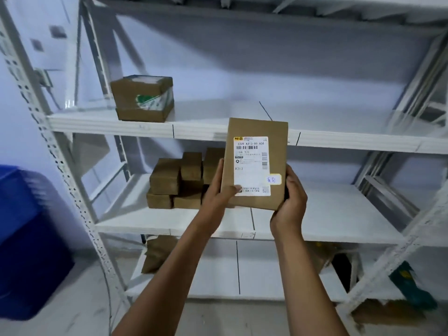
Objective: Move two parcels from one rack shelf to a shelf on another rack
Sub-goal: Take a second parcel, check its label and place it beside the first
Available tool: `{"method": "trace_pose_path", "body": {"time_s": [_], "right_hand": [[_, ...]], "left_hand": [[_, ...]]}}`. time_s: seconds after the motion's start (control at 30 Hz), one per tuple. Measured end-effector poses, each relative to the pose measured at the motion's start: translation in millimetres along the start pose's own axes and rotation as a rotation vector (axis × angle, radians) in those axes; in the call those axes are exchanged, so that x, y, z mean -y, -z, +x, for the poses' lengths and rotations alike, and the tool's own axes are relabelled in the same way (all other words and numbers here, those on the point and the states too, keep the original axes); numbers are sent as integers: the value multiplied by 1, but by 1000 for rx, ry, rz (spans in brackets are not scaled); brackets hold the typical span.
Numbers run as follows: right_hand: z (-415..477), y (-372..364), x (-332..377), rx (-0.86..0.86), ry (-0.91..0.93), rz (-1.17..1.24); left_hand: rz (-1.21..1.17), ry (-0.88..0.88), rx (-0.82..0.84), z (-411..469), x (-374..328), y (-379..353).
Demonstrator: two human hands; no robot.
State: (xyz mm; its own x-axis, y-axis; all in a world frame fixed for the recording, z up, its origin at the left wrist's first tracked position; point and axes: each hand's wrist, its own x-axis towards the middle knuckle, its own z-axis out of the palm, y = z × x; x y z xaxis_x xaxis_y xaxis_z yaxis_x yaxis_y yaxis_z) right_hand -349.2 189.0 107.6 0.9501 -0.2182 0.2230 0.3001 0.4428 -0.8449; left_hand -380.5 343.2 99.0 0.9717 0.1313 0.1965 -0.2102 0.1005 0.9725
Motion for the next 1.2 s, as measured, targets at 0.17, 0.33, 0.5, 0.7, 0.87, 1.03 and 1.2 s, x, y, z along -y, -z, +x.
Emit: {"method": "trace_pose_path", "body": {"time_s": [0.17, 0.33, 0.5, 0.7, 0.87, 1.03, 1.2], "right_hand": [[13, -15, 9, 91, -51, -43], [43, -27, 19, 200, -47, -49], [84, -31, 38, 261, -29, -40], [149, -46, 64, 292, 1, -89], [195, -53, 68, 315, 1, -148], [239, -59, 72, 312, -31, -147], [265, -63, 56, 349, -80, -157]], "left_hand": [[-15, 36, -48, 13, -3, 10], [-14, -60, -35, 37, -24, 1], [15, -92, -15, 71, -51, -24], [46, -195, -5, 135, -77, -49], [2, -191, -30, 182, -84, -62], [-8, -151, -49, 217, -92, -72], [4, 3, -70, 245, -86, -64]]}}
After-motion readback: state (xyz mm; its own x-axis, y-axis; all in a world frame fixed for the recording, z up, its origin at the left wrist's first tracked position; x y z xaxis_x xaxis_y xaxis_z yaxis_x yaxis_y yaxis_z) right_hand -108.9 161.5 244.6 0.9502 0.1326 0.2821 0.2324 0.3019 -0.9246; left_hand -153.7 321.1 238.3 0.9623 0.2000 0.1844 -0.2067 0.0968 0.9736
